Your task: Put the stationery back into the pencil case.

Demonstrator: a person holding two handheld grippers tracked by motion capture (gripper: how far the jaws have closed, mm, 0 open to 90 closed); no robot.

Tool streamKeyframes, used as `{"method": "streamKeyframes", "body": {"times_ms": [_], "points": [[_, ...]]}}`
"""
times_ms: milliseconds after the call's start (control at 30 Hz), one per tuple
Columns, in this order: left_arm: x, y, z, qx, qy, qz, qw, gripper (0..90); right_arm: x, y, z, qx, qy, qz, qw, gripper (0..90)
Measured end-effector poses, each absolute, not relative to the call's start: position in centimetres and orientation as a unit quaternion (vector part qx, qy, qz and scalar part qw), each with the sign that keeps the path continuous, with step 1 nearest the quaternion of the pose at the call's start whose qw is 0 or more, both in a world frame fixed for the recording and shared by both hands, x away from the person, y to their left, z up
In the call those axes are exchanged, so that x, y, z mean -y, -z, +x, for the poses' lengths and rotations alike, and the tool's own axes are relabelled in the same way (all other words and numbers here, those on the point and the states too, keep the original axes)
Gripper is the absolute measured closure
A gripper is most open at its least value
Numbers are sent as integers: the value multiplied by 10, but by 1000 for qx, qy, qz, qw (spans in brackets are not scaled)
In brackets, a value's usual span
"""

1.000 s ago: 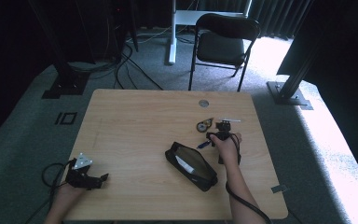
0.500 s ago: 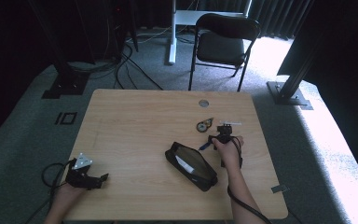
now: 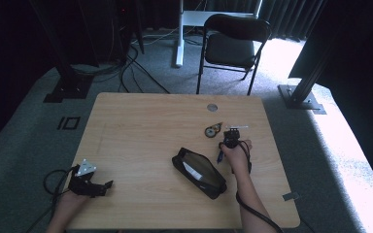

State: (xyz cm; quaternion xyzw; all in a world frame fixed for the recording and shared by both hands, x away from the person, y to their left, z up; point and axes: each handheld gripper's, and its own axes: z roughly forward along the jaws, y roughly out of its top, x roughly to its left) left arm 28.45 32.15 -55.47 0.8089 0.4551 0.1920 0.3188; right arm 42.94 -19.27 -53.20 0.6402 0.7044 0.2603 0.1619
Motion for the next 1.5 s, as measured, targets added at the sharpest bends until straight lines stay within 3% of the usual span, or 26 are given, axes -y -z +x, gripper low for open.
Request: {"method": "streamKeyframes", "body": {"times_ms": [67, 200, 533, 1500], "points": [[-321, 555, 284, -455, -192, 809, 319, 7, 197, 533, 429, -705, -262, 639, 165, 769], [-321, 555, 284, -455, -192, 809, 319, 6, 201, 533, 428, -703, -267, 639, 162, 790], [-321, 555, 284, -455, -192, 809, 319, 7, 212, 528, 423, -711, -274, 630, 149, 792], [-322, 555, 284, -455, -192, 809, 319, 7, 229, 460, 397, -718, -351, 575, 174, 792]]}}
